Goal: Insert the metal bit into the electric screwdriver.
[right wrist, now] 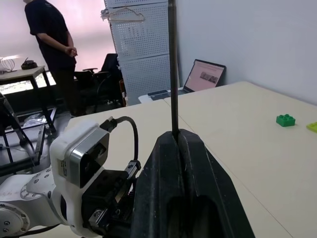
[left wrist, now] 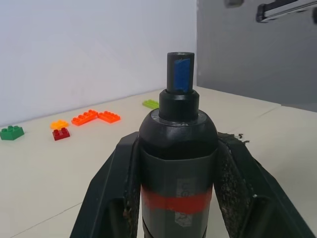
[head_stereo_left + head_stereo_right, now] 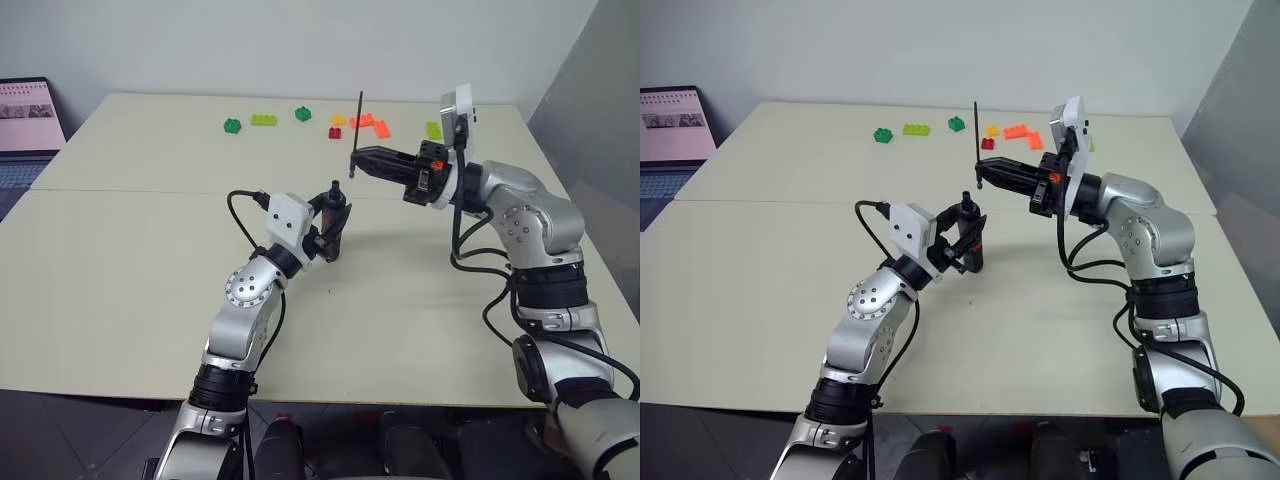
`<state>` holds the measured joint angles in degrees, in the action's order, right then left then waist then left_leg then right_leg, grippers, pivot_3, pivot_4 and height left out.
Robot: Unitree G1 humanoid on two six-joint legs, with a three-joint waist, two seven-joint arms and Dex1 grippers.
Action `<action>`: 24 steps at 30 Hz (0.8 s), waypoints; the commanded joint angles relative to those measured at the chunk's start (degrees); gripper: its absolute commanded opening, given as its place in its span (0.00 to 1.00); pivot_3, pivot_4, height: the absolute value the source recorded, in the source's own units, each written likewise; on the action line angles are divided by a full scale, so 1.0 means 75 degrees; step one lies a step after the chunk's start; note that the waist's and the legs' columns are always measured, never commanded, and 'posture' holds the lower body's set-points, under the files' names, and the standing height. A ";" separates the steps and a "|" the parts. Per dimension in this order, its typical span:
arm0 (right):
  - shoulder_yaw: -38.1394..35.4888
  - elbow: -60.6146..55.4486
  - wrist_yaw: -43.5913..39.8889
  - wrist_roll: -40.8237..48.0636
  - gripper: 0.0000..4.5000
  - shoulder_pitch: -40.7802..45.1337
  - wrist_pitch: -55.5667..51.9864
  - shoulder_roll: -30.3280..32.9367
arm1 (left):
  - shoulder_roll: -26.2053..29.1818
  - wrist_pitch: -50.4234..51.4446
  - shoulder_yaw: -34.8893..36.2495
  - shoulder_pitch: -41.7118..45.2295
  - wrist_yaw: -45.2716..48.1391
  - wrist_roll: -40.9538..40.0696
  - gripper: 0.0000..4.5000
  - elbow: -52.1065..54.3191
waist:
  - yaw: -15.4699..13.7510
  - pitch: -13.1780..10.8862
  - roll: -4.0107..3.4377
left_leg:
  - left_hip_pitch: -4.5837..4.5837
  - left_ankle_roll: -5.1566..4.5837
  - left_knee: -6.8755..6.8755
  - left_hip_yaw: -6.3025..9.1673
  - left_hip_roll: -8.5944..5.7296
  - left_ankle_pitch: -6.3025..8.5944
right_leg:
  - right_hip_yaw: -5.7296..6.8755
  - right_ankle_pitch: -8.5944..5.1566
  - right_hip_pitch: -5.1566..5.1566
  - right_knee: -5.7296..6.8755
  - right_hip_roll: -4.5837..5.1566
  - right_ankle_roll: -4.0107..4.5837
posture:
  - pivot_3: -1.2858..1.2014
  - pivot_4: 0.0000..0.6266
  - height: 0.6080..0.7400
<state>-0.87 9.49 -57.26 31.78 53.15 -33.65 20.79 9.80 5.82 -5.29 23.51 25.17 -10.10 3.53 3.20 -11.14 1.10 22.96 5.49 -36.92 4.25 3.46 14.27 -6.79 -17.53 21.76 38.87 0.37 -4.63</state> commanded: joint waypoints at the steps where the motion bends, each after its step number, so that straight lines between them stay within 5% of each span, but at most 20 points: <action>1: 0.0024 -0.0015 0.0080 -0.0126 0.00 0.0238 0.0458 -0.0212 | -0.0012 -0.0017 -0.0075 -0.0109 0.0017 0.0048 0.37 0.0135 | 0.0003 0.0000 0.0000 | 0.0000 0.0000 0.0001 0.0000 0.0000 0.0000 | 0.0000 0.0000 0.0001 0.0000 0.0000 0.0000 | 0.52 0.24 1.00; 24: 0.0369 0.0053 0.0096 -0.0690 0.00 -0.0023 0.1156 -0.0444 | -0.0007 0.0059 -0.0021 -0.0005 -0.0080 0.0037 0.37 0.0059 | 0.0004 0.0000 -0.0001 | -0.0001 0.0000 0.0002 0.0001 0.0001 0.0000 | 0.0001 0.0000 0.0001 0.0003 -0.0001 0.0000 | 0.52 0.24 1.00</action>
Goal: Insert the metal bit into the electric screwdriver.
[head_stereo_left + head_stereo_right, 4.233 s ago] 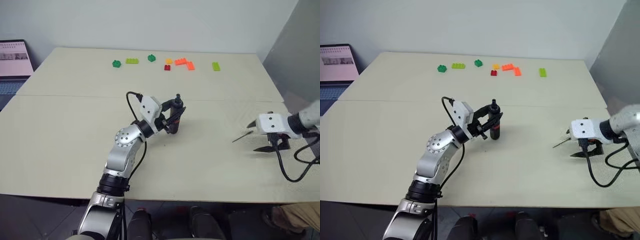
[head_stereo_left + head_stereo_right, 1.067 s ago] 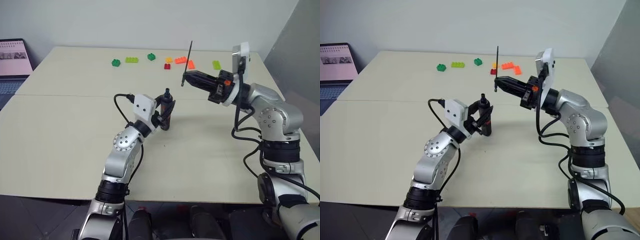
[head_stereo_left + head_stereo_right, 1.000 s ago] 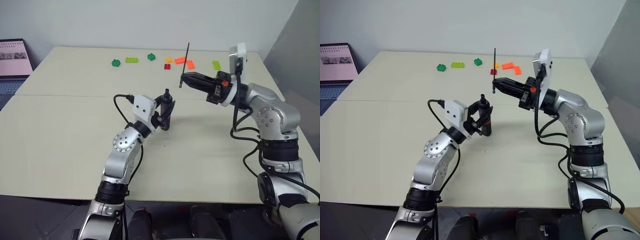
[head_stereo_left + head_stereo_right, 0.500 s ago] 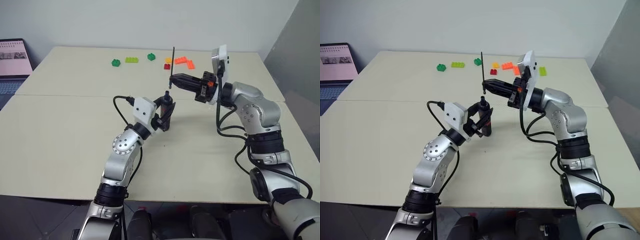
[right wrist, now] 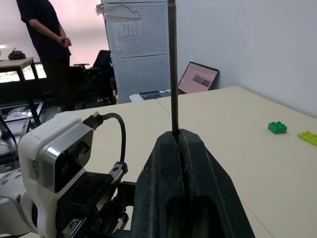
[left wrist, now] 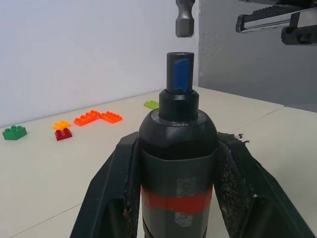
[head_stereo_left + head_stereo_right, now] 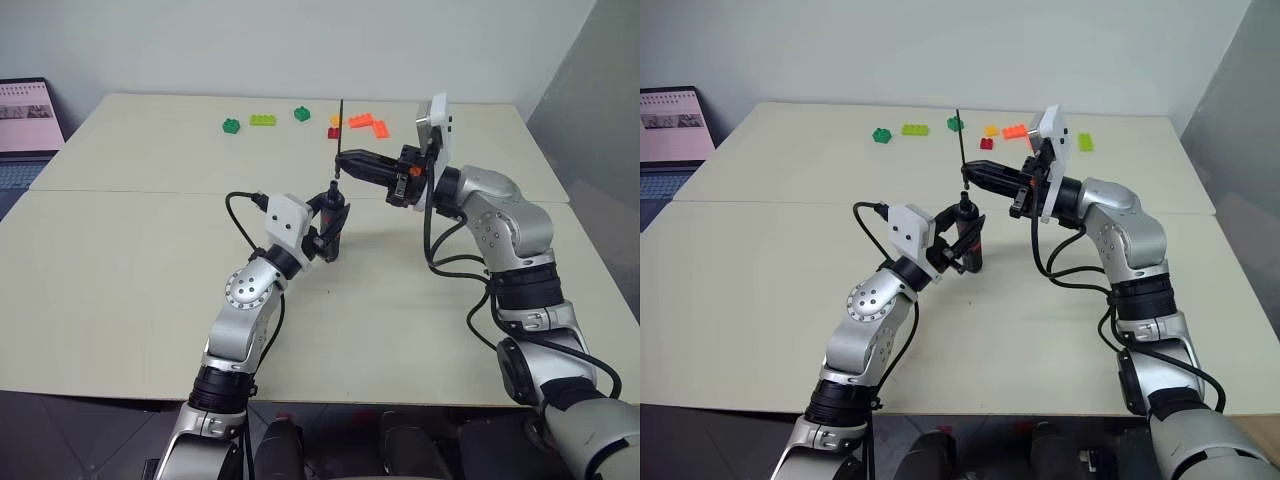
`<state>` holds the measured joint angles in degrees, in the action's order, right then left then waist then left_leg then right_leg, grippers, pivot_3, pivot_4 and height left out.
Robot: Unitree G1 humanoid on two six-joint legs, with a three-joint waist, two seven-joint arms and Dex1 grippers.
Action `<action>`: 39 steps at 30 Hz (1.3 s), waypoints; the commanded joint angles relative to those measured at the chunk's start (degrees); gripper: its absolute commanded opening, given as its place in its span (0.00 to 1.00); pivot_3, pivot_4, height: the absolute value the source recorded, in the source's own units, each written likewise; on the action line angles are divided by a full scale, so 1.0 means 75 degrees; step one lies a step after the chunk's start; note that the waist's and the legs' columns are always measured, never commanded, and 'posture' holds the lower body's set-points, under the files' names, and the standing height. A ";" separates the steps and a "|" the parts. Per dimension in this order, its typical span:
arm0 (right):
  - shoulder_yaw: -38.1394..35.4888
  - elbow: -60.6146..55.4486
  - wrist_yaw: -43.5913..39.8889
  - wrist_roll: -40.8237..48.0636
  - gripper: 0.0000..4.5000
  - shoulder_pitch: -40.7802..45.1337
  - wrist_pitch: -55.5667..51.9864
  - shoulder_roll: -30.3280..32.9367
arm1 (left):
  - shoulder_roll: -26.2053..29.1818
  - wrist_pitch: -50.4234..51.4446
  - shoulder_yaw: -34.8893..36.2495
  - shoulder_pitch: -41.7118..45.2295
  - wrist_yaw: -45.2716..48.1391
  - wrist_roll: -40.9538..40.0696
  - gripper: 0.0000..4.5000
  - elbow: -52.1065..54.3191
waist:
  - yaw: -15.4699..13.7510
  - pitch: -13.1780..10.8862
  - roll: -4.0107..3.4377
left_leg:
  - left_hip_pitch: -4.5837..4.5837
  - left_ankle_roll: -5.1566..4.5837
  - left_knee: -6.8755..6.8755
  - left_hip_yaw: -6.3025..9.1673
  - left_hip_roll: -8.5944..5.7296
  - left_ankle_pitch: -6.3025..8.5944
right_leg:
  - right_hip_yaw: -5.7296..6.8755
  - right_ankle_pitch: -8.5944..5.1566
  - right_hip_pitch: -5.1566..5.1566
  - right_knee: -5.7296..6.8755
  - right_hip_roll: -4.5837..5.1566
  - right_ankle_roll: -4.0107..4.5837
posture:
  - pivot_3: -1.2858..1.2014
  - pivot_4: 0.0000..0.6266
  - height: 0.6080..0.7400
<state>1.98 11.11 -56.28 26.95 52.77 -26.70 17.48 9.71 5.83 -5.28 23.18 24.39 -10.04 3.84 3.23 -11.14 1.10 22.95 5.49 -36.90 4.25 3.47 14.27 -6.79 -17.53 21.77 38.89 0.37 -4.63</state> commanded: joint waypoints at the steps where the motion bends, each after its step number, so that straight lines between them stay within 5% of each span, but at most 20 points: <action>1: 0.0007 -0.0157 -0.0041 -0.0068 0.00 0.0018 0.0250 0.0001 | 0.0015 0.0060 -0.0017 0.0048 0.0032 0.0028 0.37 0.0012 | 0.0000 0.0000 0.0000 | 0.0000 0.0000 0.0000 0.0000 0.0000 0.0000 | 0.0000 0.0000 0.0000 0.0000 0.0000 0.0000 | 0.52 0.24 1.00; 24: 0.0466 -0.0040 -0.0131 -0.0531 0.00 -0.0188 0.0397 0.0180 | 0.0049 0.0019 -0.0008 0.0078 0.0077 0.0030 0.37 -0.0035 | 0.0002 0.0001 0.0000 | -0.0002 0.0000 0.0000 0.0000 0.0000 0.0000 | -0.0001 0.0000 0.0000 0.0000 0.0000 0.0000 | 0.52 0.24 1.00; 39: 0.0972 0.0575 -0.1036 -0.0599 0.00 0.0683 -0.0508 0.0666 | 0.0116 -0.0048 -0.0060 0.0073 0.0229 0.0062 0.37 -0.0045 | 0.0003 0.0005 -0.0003 | -0.0010 0.0000 0.0000 0.0000 0.0000 0.0000 | -0.0002 0.0000 -0.0006 0.0000 -0.0001 0.0000 | 0.52 0.24 1.00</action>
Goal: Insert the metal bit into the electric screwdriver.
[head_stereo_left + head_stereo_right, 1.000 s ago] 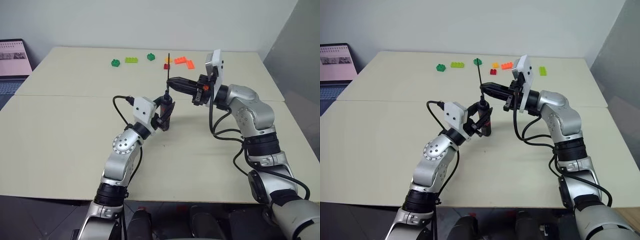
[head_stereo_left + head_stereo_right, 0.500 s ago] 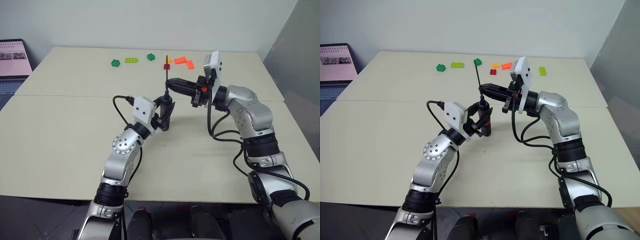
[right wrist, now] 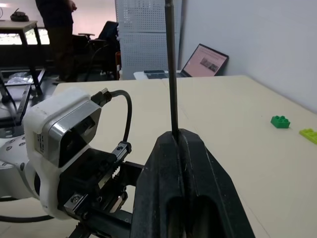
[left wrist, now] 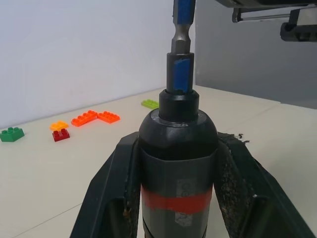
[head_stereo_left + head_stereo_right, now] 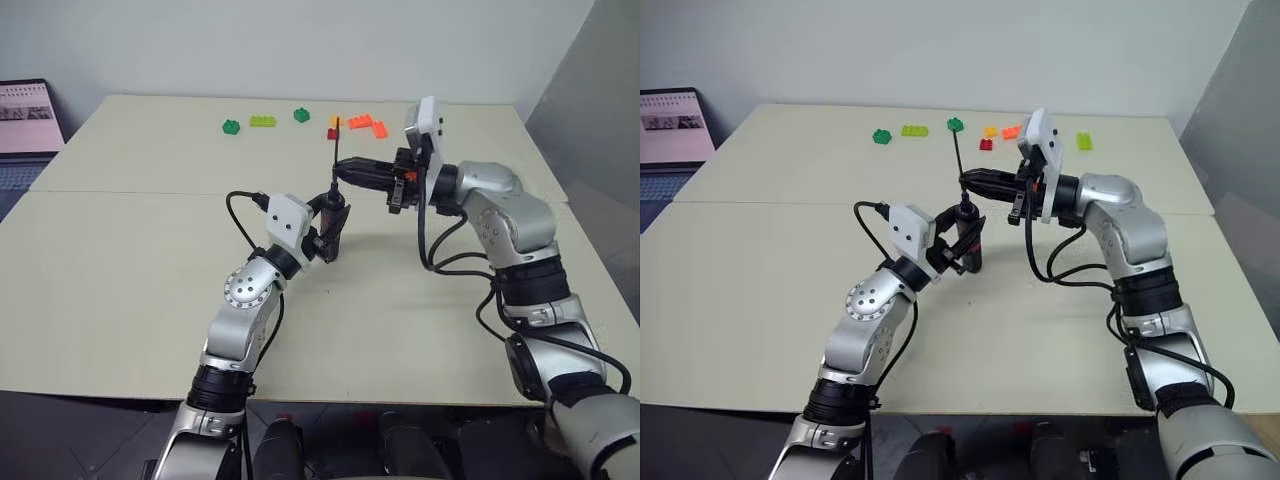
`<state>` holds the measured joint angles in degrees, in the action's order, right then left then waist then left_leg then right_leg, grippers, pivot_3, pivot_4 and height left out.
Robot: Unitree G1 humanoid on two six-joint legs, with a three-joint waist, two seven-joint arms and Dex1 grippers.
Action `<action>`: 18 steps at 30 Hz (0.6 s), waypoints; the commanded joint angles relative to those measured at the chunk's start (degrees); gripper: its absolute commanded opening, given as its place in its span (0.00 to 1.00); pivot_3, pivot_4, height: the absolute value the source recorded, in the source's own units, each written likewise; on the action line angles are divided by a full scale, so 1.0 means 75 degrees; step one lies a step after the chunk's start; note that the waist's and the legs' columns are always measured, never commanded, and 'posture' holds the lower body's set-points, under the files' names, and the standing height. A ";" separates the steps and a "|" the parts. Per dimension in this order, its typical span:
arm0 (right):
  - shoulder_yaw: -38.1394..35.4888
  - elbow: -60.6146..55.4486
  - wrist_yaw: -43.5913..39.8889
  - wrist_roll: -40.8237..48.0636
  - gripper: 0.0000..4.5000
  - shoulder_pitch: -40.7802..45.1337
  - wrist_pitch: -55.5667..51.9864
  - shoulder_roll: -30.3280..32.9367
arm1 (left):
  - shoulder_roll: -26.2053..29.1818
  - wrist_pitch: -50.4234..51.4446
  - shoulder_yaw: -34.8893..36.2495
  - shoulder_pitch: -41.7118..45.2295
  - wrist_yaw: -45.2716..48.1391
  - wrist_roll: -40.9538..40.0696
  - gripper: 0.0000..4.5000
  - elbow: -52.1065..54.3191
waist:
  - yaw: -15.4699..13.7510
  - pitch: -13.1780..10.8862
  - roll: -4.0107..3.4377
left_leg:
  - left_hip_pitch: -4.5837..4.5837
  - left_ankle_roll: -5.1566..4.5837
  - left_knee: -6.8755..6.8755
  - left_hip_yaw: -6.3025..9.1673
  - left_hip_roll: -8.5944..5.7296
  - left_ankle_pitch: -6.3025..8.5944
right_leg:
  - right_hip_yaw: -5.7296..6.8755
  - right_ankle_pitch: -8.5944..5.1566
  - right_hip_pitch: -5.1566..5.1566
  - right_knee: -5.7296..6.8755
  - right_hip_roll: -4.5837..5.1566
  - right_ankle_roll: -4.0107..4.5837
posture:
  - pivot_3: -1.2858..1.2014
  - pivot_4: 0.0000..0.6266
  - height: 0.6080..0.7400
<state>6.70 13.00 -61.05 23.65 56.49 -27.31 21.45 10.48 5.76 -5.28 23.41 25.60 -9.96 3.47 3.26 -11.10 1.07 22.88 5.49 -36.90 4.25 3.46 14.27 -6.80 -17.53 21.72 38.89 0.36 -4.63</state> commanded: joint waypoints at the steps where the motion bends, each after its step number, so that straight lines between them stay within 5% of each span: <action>1: 0.0376 0.0432 -0.0508 -0.0170 0.00 0.0304 -0.0499 0.0182 | 0.0015 -0.0043 -0.0063 0.0043 0.0075 0.0054 0.37 0.0003 | 0.0000 0.0000 0.0000 | 0.0000 0.0000 -0.0001 0.0001 0.0001 0.0000 | 0.0001 0.0000 0.0000 0.0000 0.0000 0.0000 | 0.52 0.24 1.00; 10: 0.0399 0.0754 -0.0501 -0.0347 0.00 0.0620 -0.0687 0.0230 | -0.0080 0.0031 0.0032 0.0026 -0.0125 0.0046 0.37 -0.0012 | 0.0000 0.0001 -0.0001 | 0.0002 0.0000 0.0001 0.0001 0.0000 0.0000 | 0.0001 0.0000 0.0000 -0.0003 0.0000 0.0000 | 0.52 0.24 1.00; 18: 0.0248 -0.0234 0.0559 -0.0424 0.00 0.0007 -0.0968 0.0200 | -0.0176 0.0162 0.0143 0.0141 -0.0375 0.0025 0.37 -0.0074 | -0.0001 0.0003 0.0000 | 0.0002 0.0000 0.0000 0.0001 0.0000 0.0000 | 0.0001 0.0000 -0.0001 -0.0003 0.0000 0.0000 | 0.52 0.24 1.00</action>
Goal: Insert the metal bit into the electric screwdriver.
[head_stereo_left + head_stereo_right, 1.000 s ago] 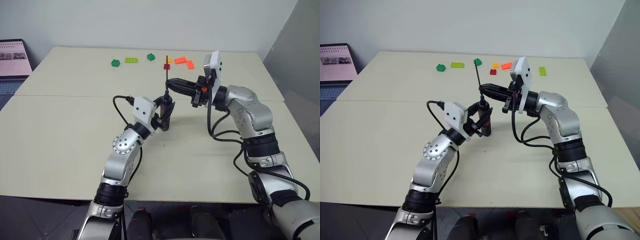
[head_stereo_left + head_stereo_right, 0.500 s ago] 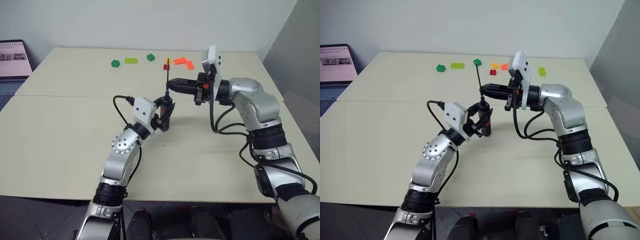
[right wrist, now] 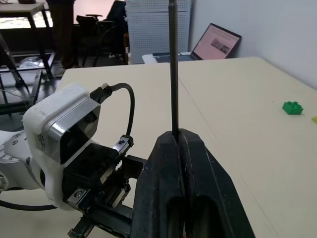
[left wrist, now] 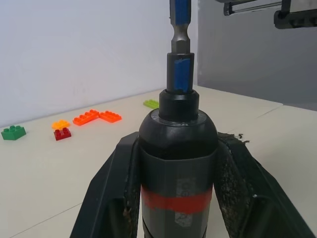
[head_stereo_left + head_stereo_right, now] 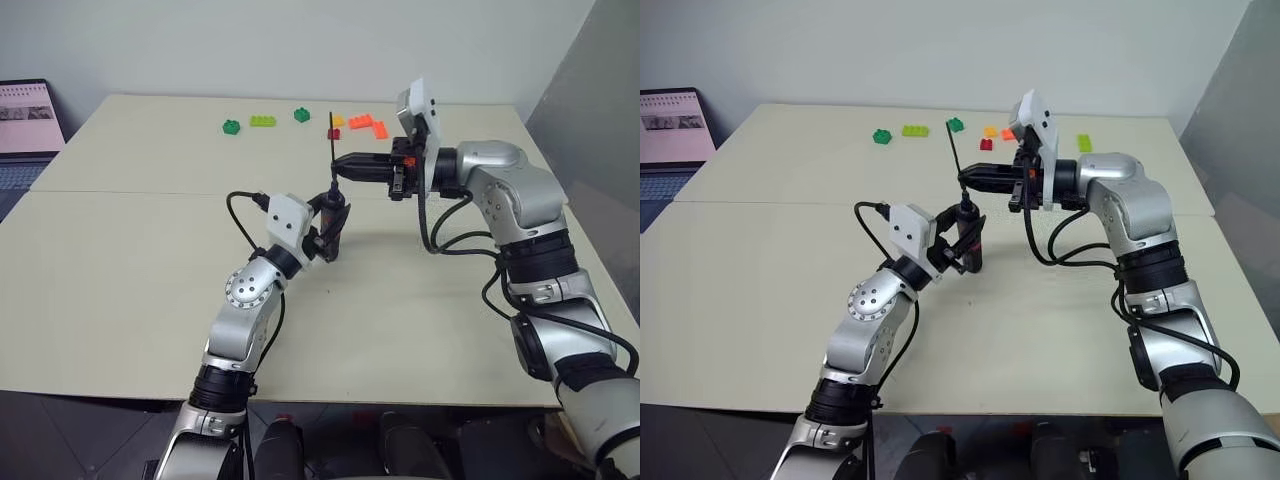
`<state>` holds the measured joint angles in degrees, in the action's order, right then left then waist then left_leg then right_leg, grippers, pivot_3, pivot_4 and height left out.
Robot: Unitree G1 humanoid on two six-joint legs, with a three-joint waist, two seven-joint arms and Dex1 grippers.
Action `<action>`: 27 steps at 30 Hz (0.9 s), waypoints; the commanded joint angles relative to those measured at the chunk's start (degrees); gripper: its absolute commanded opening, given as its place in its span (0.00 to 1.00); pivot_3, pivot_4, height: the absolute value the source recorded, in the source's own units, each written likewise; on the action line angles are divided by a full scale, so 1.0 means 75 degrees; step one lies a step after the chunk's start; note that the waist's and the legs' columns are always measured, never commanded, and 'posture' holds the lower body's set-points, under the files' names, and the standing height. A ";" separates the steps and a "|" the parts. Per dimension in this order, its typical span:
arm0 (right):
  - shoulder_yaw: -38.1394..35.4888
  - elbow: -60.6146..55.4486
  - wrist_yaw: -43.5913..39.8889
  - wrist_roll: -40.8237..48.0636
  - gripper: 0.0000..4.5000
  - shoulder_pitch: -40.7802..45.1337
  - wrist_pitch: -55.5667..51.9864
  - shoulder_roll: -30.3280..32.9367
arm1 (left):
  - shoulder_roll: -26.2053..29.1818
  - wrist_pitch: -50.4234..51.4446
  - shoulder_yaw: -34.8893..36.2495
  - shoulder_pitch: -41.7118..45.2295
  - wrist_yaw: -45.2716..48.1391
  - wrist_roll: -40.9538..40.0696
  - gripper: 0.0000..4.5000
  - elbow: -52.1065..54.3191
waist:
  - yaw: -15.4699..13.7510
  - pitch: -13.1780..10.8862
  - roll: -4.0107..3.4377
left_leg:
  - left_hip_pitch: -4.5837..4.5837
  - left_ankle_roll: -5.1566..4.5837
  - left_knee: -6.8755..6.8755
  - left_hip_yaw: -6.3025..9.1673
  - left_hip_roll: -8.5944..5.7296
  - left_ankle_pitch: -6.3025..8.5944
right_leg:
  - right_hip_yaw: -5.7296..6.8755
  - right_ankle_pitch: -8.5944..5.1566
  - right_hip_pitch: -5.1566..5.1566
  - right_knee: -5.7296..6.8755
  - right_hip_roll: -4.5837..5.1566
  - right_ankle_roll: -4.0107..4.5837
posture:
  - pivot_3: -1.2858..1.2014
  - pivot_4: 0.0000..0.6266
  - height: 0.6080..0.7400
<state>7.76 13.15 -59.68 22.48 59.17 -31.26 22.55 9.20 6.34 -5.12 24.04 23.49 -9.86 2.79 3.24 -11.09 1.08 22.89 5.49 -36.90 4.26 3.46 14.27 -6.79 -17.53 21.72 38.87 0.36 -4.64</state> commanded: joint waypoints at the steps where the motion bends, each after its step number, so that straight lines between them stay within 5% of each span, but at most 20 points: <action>1: 0.0098 -0.0402 0.0516 -0.0245 0.00 -0.0425 -0.0538 0.0043 | -0.0002 0.0094 0.0130 0.0073 -0.0104 0.0002 0.37 0.0006 | 0.0002 0.0001 -0.0001 | -0.0001 0.0000 0.0000 0.0000 0.0000 0.0000 | -0.0001 0.0000 0.0000 0.0000 0.0000 0.0000 | 0.52 0.24 1.00; 12: -0.0079 -0.1082 0.1689 -0.0016 0.00 -0.0500 -0.1954 -0.0117 | 0.0002 0.0100 0.0101 0.0112 -0.0078 0.0028 0.37 0.0000 | 0.0012 0.0005 -0.0003 | -0.0003 0.0000 0.0001 0.0000 0.0001 0.0000 | -0.0002 0.0000 0.0000 0.0002 -0.0002 0.0000 | 0.52 0.24 1.00; 27: 0.0587 -0.0036 -0.0175 -0.0190 0.00 0.0582 -0.1313 0.0394 | 0.0116 0.0016 0.0040 0.0055 0.0147 0.0055 0.37 0.0019 | 0.0011 0.0005 -0.0004 | -0.0002 0.0000 0.0005 -0.0001 0.0001 0.0000 | -0.0001 -0.0001 0.0003 -0.0004 -0.0003 -0.0002 | 0.52 0.24 1.00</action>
<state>9.94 11.22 -58.40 22.41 63.29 -41.07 24.84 9.83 6.72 -4.65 24.58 24.43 -9.86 2.37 3.33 -11.05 1.05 22.88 5.49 -36.86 4.25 3.47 14.27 -6.81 -17.54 21.73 38.83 0.34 -4.65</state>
